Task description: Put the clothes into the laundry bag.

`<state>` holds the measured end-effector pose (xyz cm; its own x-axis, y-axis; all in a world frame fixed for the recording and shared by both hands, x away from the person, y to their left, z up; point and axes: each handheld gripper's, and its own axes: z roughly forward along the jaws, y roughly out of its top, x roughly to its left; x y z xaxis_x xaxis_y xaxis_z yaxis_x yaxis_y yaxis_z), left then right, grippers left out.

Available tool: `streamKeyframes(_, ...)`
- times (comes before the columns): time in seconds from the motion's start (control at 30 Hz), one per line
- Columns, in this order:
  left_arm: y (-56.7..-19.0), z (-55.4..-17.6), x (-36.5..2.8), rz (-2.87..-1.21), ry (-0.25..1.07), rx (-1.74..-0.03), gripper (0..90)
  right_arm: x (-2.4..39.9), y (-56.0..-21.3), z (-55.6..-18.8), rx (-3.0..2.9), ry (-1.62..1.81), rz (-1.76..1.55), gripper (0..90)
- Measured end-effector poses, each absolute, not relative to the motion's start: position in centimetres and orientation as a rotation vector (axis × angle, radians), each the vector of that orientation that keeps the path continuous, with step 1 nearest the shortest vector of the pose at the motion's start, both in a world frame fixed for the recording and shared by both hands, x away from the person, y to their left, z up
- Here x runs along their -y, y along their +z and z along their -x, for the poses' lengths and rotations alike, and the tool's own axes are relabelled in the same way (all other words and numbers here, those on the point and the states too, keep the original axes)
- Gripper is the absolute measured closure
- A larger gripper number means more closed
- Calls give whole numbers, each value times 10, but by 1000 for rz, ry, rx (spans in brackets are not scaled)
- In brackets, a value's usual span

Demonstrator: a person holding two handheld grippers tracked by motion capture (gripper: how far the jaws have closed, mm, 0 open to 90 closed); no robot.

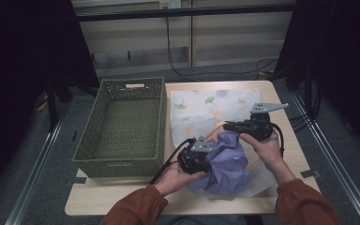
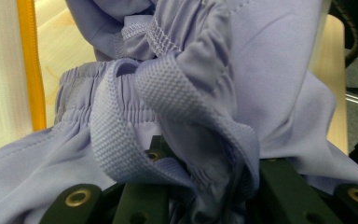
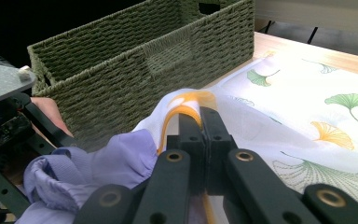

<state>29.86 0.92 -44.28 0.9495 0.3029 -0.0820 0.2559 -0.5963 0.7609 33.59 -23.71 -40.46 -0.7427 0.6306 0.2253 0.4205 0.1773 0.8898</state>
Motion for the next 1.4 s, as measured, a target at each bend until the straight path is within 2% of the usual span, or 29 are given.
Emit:
streamKeyframes(0.9, -479, -309, -3, -2337, 50, -492, 725, 238, -401, -334, -2248, 1615, -1010, 894)
streamKeyframes(1.13, -484, -308, -2, -2376, 45, -476, 683, 239, -400, -333, -2246, 1617, -1012, 894)
streamKeyframes(1.4, -489, -306, -1, -2378, 48, -428, 575, 237, -401, -333, -2255, 1608, -1001, 894)
